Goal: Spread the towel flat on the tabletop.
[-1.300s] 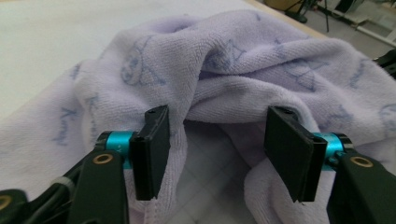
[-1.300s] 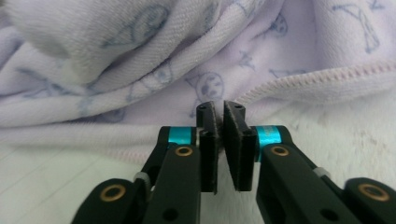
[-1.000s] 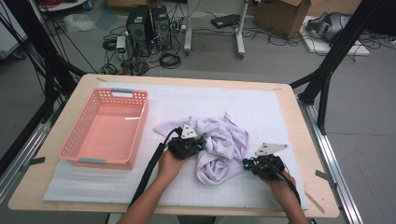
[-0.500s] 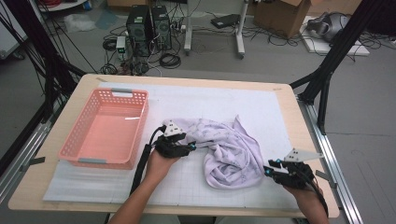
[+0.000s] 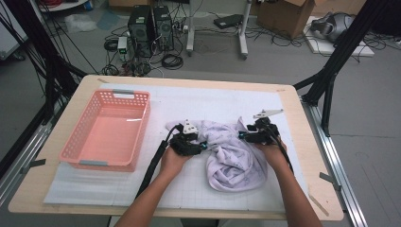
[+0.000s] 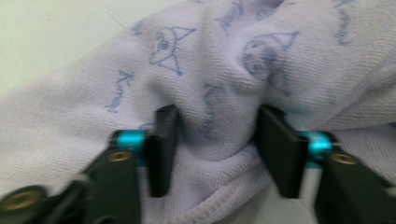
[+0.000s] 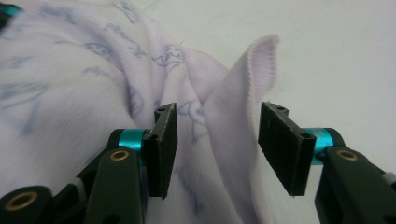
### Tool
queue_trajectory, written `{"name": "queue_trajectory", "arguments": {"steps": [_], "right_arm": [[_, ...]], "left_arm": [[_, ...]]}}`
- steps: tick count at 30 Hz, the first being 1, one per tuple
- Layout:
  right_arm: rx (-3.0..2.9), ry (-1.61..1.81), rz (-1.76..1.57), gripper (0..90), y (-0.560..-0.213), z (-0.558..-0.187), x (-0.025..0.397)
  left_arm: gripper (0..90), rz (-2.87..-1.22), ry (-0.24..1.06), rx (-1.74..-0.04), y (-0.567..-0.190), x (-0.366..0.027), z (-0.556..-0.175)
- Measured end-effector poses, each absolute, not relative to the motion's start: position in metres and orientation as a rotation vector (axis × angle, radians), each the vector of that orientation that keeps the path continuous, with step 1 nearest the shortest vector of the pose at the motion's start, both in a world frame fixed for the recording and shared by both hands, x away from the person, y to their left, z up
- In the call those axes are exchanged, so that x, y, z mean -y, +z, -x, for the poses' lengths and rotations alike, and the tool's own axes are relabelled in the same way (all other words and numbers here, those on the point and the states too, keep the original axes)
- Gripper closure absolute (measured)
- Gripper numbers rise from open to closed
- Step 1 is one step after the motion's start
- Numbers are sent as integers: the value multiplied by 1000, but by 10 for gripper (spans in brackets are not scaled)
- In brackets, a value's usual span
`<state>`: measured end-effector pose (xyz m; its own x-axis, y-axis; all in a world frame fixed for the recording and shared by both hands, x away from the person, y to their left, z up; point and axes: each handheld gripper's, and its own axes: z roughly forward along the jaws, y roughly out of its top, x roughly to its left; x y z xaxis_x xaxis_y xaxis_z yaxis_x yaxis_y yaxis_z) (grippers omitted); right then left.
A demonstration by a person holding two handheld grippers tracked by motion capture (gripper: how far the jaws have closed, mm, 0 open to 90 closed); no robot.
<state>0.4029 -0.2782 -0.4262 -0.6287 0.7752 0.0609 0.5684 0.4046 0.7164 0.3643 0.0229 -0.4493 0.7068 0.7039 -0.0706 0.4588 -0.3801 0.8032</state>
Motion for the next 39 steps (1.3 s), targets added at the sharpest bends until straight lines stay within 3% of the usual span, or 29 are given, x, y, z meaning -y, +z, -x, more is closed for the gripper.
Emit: {"name": "queue_trajectory", "arguments": {"steps": [1, 3, 6, 9, 13, 14, 16, 20, 22, 29, 33, 39], "right_arm": [[-2403, 1022, -1181, 455, -430, -409, 273], [-2413, 1011, -1176, 478, -436, -417, 264], [-2467, 1039, -1098, 742, -439, -423, 257], [-2418, 1016, -1072, 794, -430, -431, 261], [-2219, 1088, -1128, 794, -412, -440, 272], [-2179, 1058, -1112, 794, -407, -442, 271], [-2089, 1012, -1115, 795, -397, -445, 270], [-1910, 859, -1215, 795, -387, -450, 280], [-1872, 838, -1282, 780, -387, -451, 290], [-1910, 967, -1348, 572, -390, -431, 310], [-1961, 1041, -1325, 545, -389, -406, 316], [-2042, 1102, -1249, 513, -389, -354, 322]], "left_arm": [[693, -2047, 352, -880, -449, -24, -364], [754, -2045, 362, -885, -444, -31, -365], [771, -1975, 437, -919, -432, -49, -367], [772, -1952, 474, -963, -424, -65, -373], [753, -1919, 516, -992, -423, -65, -377], [719, -1900, 518, -1008, -424, -61, -377], [555, -1878, 478, -1041, -426, -56, -377], [445, -1897, 408, -1003, -427, -50, -373], [438, -1908, 379, -962, -427, -51, -373], [433, -1896, 198, -828, -435, -39, -366], [389, -1870, 105, -763, -436, -22, -359], [357, -1896, 93, -697, -436, 0, -352]]}}
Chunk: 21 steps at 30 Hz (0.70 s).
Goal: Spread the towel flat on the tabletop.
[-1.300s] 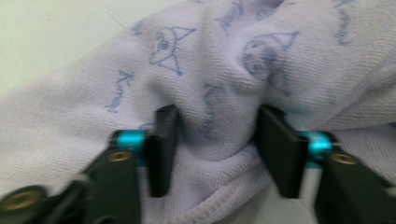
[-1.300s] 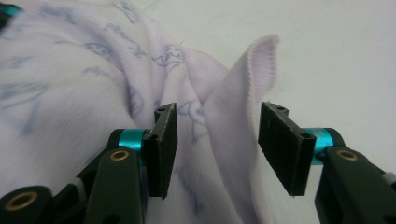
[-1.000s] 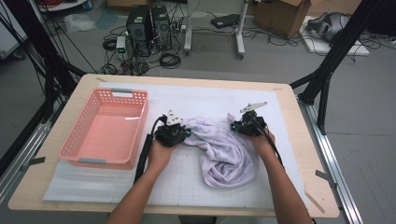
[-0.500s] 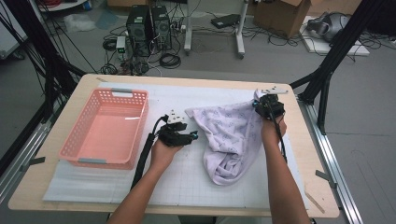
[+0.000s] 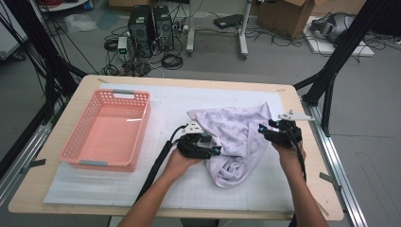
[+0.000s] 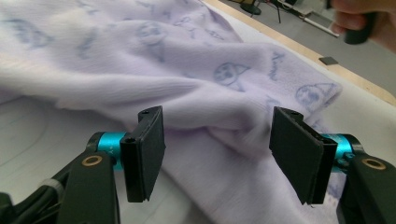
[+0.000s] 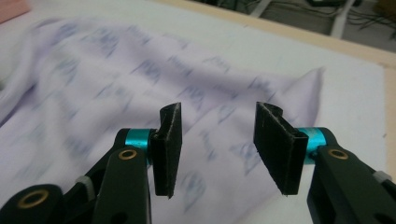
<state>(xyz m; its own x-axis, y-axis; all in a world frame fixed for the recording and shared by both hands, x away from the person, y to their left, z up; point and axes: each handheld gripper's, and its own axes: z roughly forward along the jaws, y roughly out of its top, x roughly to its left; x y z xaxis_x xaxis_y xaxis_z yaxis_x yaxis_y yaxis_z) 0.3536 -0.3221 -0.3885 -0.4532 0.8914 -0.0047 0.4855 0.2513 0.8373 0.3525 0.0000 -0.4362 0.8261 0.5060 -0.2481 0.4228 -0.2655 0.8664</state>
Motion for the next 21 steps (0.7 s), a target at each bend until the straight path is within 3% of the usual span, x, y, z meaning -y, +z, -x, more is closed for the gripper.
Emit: {"name": "queue_trajectory", "arguments": {"steps": [3, 4, 7, 8, 12, 18, 19, 21], "right_arm": [[-2099, 1105, -1229, 502, -396, -327, 323], [-2112, 1101, -1222, 495, -400, -319, 323], [-2177, 1068, -1226, 482, -419, -303, 317], [-2206, 1062, -1231, 477, -426, -301, 315], [-2288, 1056, -1229, 469, -442, -298, 304], [-2373, 1053, -1126, 485, -444, -298, 275], [-2381, 1046, -1103, 514, -443, -299, 270], [-2422, 1050, -1053, 697, -443, -301, 264]], "left_arm": [[377, -1965, 121, -673, -442, 16, -351], [435, -1994, 141, -662, -444, 21, -350], [730, -2005, 182, -683, -445, 28, -350], [761, -1994, 193, -702, -443, 26, -351], [780, -1982, 256, -747, -430, -1, -352], [798, -1824, 377, -940, -413, -67, -362], [799, -1800, 389, -959, -411, -75, -364], [799, -1760, 396, -982, -408, -84, -366]]}}
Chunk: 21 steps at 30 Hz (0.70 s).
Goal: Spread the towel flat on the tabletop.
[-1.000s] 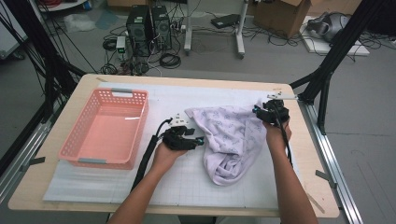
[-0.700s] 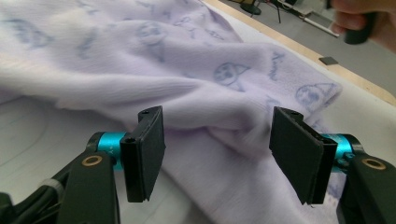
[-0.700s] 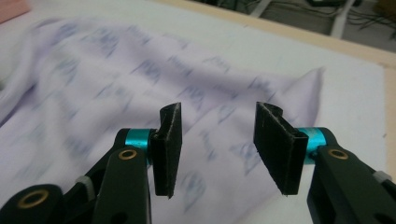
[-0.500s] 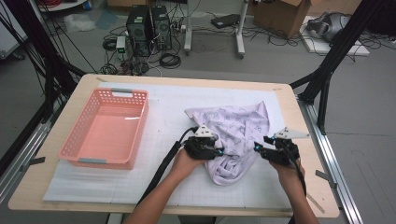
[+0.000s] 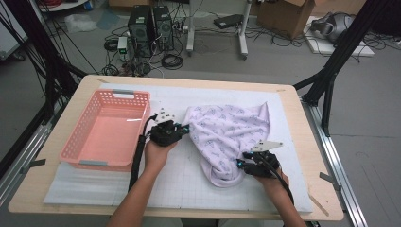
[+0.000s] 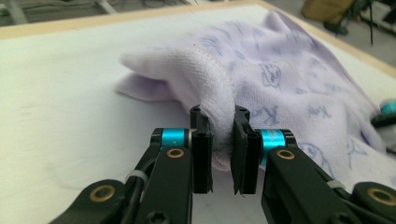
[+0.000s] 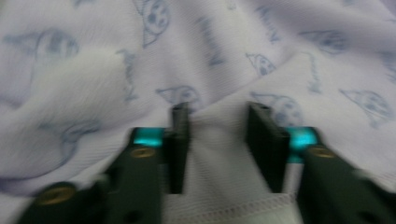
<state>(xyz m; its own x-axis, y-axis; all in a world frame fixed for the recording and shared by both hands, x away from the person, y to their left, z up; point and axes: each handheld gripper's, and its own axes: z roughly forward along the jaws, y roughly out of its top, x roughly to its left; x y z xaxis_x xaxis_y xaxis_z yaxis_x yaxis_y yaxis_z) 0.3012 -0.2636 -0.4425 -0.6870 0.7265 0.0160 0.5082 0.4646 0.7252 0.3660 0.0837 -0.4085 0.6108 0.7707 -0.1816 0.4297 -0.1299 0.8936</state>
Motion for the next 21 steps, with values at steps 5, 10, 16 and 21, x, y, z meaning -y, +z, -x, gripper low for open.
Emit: {"name": "queue_trajectory", "arguments": {"steps": [5, 10, 16, 21], "right_arm": [[-2420, 1036, -1001, 877, -436, -310, 271], [-2182, 1070, -1167, 878, -427, -331, 312], [-1996, 978, -1346, 880, -430, -361, 347], [-2010, 984, -1344, 700, -430, -354, 339]], "left_arm": [[799, -1749, 406, -972, -410, -77, -371], [798, -1718, 365, -1019, -425, -68, -383], [737, -1729, 312, -1003, -436, -56, -386], [515, -1773, 295, -974, -435, -61, -382]]}}
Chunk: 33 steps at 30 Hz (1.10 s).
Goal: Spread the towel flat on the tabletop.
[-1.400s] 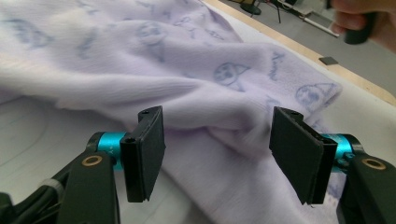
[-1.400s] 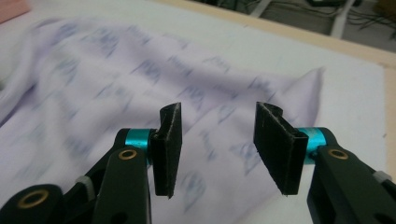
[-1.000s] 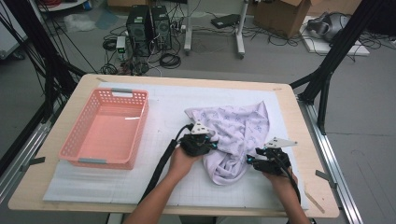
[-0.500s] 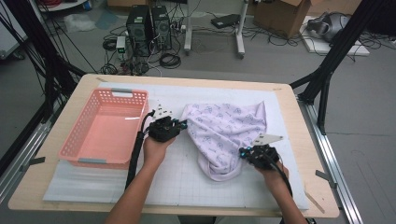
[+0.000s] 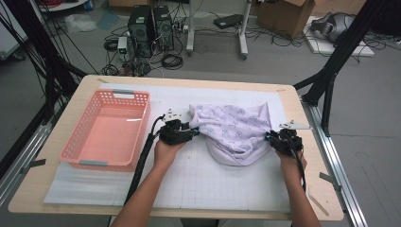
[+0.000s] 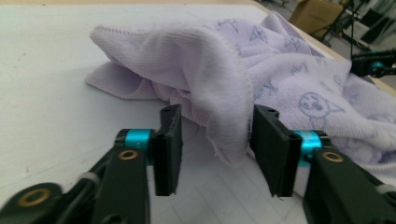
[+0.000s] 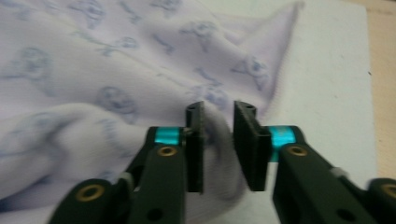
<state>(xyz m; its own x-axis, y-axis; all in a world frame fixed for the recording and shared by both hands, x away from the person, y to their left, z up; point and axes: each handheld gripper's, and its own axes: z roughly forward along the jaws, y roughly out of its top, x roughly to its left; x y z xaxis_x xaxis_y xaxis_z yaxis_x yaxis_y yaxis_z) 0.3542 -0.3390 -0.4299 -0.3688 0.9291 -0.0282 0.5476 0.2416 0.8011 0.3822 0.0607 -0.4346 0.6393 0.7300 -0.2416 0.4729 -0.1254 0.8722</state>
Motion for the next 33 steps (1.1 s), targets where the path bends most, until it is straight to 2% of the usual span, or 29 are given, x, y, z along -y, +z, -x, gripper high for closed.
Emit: {"name": "queue_trajectory", "arguments": {"steps": [2, 4, 13, 17, 19, 20, 25, 29, 33], "right_arm": [[-2012, 1021, -1307, 623, -425, -345, 332], [-2028, 1067, -1273, 596, -420, -333, 324], [-2220, 1256, -1042, 587, -407, -289, 264], [-2361, 1220, -939, 647, -416, -289, 226], [-2410, 1149, -921, 794, -424, -292, 216], [-2427, 1115, -904, 829, -426, -292, 215], [-2470, 1179, -804, 855, -422, -269, 231], [-2496, 1202, -756, 855, -424, -244, 265], [-2490, 1240, -809, 854, -424, -233, 297]], "left_arm": [[487, -1790, 313, -947, -433, -62, -376], [478, -1797, 336, -917, -432, -64, -368], [477, -1830, 367, -853, -435, -70, -329], [479, -1814, 364, -874, -436, -80, -319], [479, -1812, 366, -889, -437, -86, -316], [479, -1811, 362, -897, -437, -88, -314], [482, -1817, 371, -905, -440, -94, -307], [491, -1826, 350, -890, -443, -90, -304], [456, -1810, 209, -842, -448, -69, -308]]}}
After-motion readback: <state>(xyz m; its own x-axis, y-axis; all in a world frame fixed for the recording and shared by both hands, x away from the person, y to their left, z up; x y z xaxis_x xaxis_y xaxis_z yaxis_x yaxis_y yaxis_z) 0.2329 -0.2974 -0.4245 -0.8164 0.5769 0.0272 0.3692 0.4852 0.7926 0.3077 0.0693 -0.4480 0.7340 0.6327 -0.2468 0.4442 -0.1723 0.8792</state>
